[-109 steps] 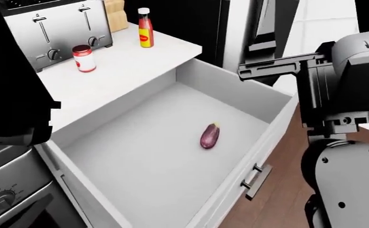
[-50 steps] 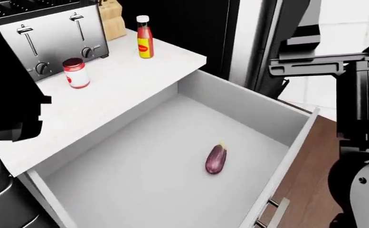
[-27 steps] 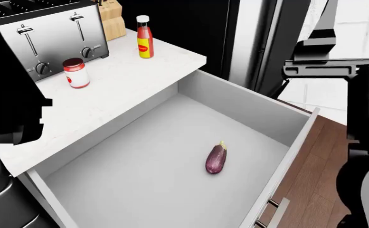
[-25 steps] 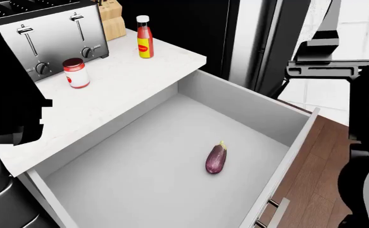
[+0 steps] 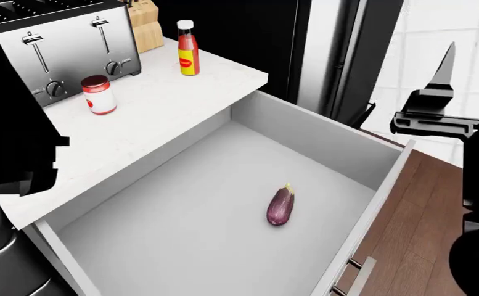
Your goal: Close the right drawer.
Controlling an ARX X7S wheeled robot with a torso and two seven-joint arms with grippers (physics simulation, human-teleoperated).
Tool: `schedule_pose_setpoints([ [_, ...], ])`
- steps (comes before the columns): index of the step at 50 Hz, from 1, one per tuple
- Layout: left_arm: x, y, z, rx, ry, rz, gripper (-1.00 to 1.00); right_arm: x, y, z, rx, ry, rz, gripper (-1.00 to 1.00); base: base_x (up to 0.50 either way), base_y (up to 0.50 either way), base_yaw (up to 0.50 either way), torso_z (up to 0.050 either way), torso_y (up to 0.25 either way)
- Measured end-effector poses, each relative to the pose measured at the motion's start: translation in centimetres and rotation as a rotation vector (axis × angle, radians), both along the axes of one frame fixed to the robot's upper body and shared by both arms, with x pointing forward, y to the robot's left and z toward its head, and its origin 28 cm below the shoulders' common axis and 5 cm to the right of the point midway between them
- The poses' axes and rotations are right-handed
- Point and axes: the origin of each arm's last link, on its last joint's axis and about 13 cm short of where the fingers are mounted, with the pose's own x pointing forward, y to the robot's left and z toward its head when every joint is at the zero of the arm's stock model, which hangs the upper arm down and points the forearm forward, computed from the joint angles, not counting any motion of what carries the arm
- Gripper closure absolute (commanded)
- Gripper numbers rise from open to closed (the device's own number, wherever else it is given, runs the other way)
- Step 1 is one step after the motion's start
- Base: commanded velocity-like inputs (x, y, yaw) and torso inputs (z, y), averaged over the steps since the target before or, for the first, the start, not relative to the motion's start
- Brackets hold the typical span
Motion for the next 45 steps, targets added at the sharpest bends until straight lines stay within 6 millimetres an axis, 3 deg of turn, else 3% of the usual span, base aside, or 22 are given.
schedule_pose_setpoints([
  [45, 0.0, 0.2, -0.4, 0.003, 0.008, 0.007, -1.00, -1.1, -2.0, -6.2, 0.064, 0.190, -0.067, -1.00, 0.00, 0.00, 0.00, 0.000, 0.000],
])
